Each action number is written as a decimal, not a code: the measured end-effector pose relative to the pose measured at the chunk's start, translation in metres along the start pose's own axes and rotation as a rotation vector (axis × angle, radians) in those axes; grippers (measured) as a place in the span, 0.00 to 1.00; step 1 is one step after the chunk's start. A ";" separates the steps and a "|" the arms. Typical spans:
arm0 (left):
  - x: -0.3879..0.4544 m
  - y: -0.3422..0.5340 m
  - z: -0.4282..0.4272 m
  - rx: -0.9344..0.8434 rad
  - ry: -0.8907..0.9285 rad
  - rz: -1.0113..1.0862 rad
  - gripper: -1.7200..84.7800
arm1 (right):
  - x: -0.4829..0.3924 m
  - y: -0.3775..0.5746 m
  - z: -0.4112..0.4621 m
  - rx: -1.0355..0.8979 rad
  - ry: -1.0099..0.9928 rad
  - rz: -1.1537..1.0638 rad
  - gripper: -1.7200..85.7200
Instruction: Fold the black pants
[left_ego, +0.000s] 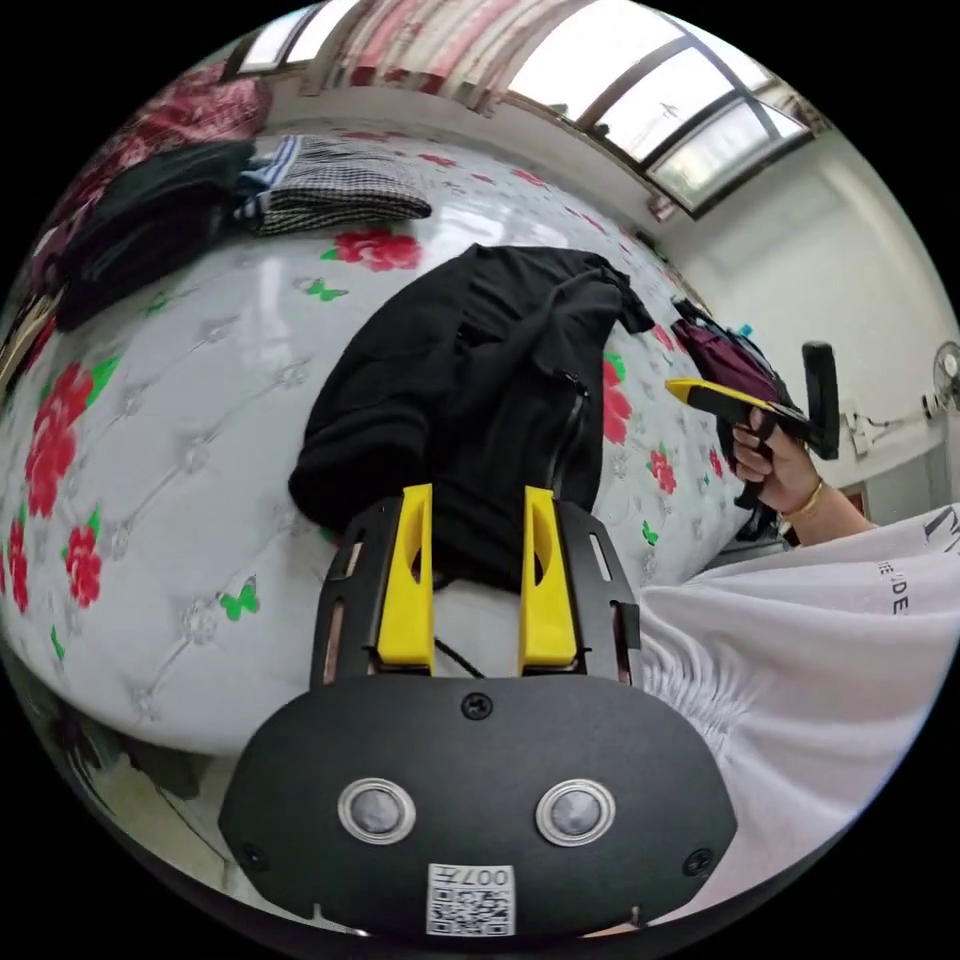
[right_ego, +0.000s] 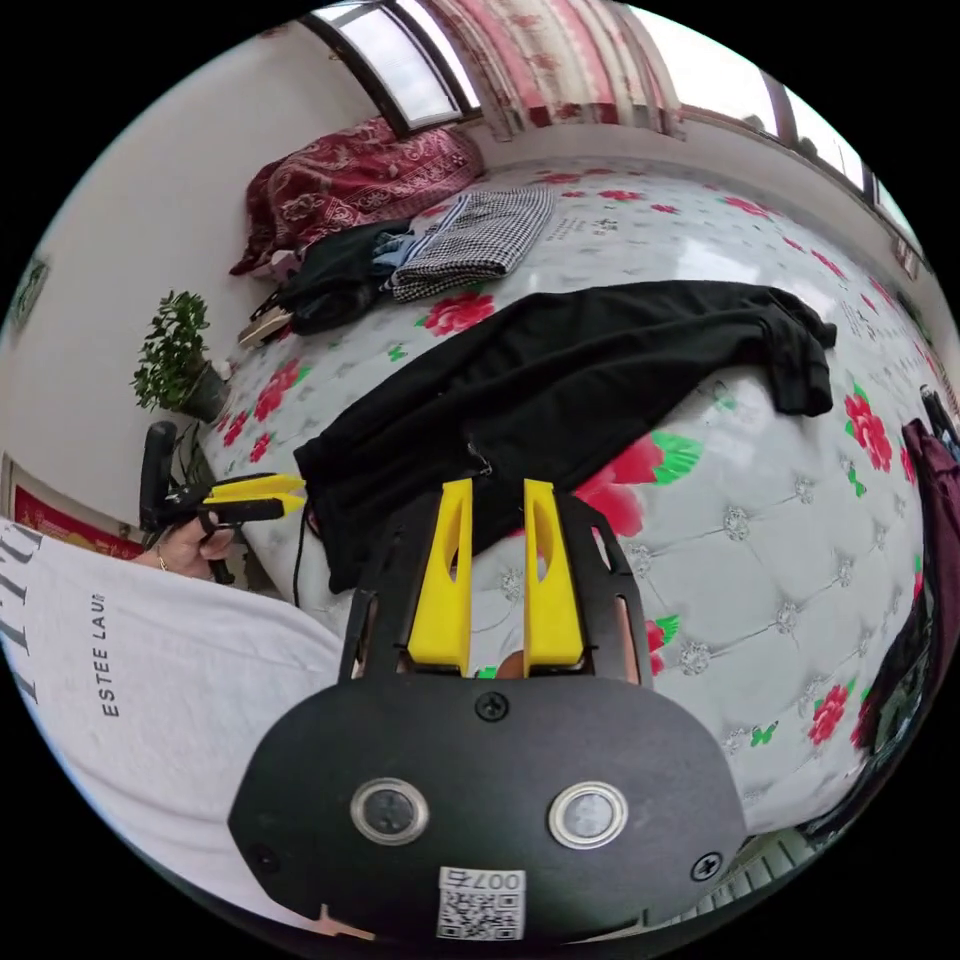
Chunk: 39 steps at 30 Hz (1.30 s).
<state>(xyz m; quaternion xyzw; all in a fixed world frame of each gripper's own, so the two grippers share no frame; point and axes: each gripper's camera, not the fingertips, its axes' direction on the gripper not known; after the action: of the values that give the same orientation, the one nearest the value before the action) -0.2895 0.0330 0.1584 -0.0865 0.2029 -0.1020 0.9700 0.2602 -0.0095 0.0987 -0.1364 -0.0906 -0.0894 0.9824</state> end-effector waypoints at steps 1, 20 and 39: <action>0.005 -0.012 0.010 -0.032 0.010 0.032 0.16 | -0.001 -0.005 0.004 -0.006 0.009 -0.010 0.05; -0.119 -0.095 -0.057 -0.181 -0.484 -0.396 0.12 | -0.129 -0.072 0.146 -0.579 -0.442 -0.497 0.02; -0.028 -0.031 -0.046 -0.218 -0.474 -0.484 0.20 | 0.132 -0.149 0.041 -0.166 0.375 0.068 0.09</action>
<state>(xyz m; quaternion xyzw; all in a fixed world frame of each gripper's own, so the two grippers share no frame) -0.3385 0.0039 0.1339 -0.2563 -0.0447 -0.2839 0.9229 0.3517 -0.1591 0.2013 -0.2009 0.1059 -0.0870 0.9700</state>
